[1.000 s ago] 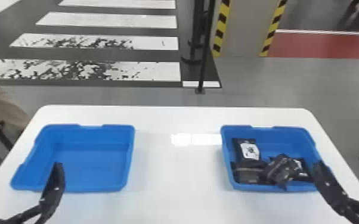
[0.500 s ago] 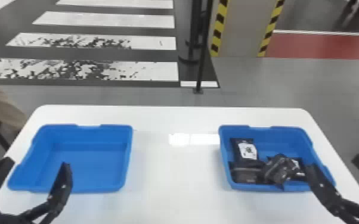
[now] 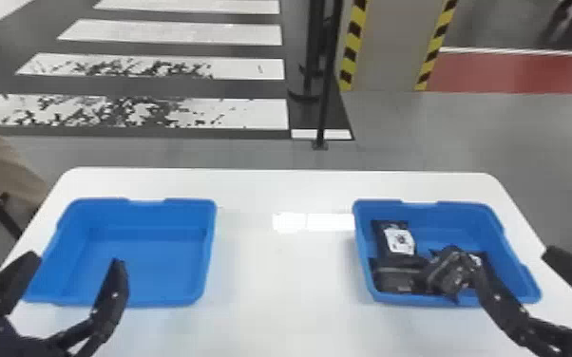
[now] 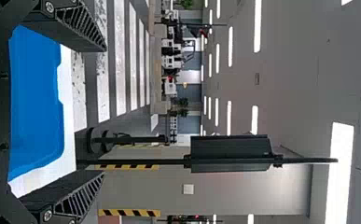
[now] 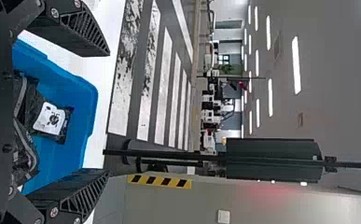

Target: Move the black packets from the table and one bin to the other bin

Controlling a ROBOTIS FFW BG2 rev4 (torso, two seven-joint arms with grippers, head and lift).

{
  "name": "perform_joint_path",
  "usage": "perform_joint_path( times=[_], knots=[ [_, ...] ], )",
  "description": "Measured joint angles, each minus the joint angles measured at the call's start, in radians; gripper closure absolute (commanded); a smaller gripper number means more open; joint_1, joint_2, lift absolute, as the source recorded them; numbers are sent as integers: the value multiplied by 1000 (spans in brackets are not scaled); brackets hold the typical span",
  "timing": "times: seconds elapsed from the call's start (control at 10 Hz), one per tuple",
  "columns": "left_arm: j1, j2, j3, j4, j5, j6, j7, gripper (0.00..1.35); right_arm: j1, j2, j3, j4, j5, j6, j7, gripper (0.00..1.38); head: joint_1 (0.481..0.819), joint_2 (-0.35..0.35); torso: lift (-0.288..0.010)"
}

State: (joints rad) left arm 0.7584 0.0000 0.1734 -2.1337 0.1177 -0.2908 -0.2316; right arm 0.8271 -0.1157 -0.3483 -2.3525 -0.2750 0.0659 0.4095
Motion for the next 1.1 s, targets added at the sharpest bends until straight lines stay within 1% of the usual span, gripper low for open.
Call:
perform_joint_path(
  times=[0.4, 0.7, 0.8, 1.1],
  knots=[
    [-10, 0, -22, 0, 22, 35, -2, 102, -24, -4, 9, 8, 30, 0, 21, 142, 695, -38, -110],
    [-16, 0, -35, 0, 34, 58, -3, 102, -42, -25, 42, 14, 45, 0, 32, 142, 695, -21, -110],
    [-18, 0, -40, 0, 34, 62, -3, 102, -46, -28, 48, 17, 46, 0, 34, 142, 695, -19, -110],
    [-24, 0, -42, 0, 34, 69, -3, 102, -47, -25, 49, 20, 26, 24, 28, 142, 695, -22, -110]
  ],
)
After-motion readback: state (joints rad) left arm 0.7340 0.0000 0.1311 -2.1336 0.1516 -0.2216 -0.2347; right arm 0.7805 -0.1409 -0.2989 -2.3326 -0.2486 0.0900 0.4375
